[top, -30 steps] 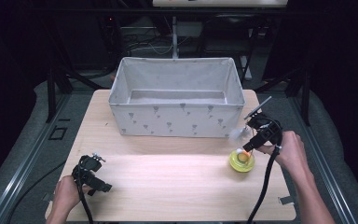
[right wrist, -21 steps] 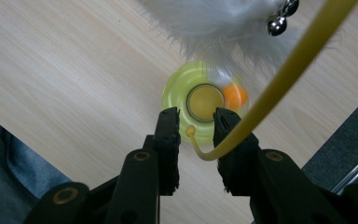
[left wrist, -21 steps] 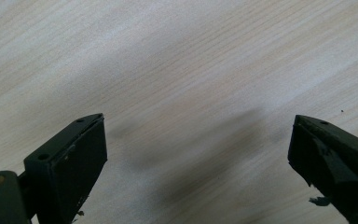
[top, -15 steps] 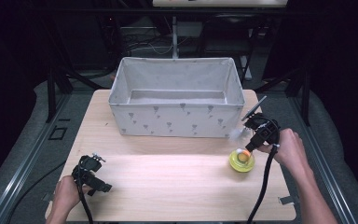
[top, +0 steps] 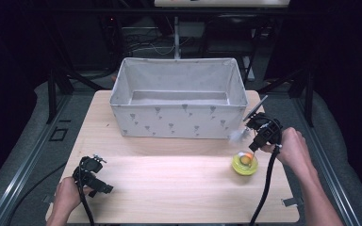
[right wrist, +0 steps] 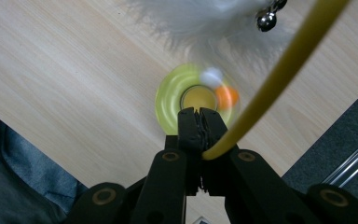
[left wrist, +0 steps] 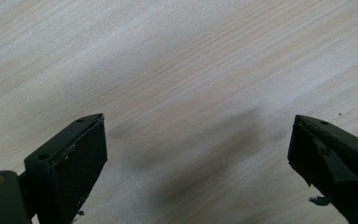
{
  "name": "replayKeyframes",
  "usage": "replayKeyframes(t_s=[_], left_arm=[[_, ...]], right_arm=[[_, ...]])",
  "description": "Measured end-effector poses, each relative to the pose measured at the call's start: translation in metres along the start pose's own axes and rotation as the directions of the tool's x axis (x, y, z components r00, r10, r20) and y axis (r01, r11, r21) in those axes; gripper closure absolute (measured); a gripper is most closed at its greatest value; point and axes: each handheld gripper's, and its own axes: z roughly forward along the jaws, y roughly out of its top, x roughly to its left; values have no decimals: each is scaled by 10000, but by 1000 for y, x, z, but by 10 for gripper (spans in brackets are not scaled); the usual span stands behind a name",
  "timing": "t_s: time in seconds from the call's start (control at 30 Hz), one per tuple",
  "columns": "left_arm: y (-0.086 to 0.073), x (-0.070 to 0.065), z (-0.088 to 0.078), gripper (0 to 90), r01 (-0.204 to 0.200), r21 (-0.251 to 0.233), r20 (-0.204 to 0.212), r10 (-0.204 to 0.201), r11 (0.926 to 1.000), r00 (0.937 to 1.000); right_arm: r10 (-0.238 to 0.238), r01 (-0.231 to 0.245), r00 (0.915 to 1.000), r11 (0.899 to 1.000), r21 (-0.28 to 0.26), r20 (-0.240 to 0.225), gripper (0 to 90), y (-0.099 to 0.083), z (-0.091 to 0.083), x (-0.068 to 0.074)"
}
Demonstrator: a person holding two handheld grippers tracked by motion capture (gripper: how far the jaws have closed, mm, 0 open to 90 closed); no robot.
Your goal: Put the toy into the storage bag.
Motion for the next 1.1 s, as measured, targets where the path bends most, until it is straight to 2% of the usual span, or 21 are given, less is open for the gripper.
replayKeyframes(t_s=[0.23,0.7,1.1], left_arm=[[0,0,-1,46,-1,-100,2,1,10000,10000],[0,-1,0,44,-141,-58,5,141,9999,9999],[1,-1,-2,38,-253,-320,22,254,9992,9997]], right_arm=[[-48,45,9999,9998,-197,-162,882,-1,-9,3],[-367,366,9993,9989,-305,-32,882,7,-27,6],[-523,519,9986,9972,-545,-61,882,15,-48,6]])
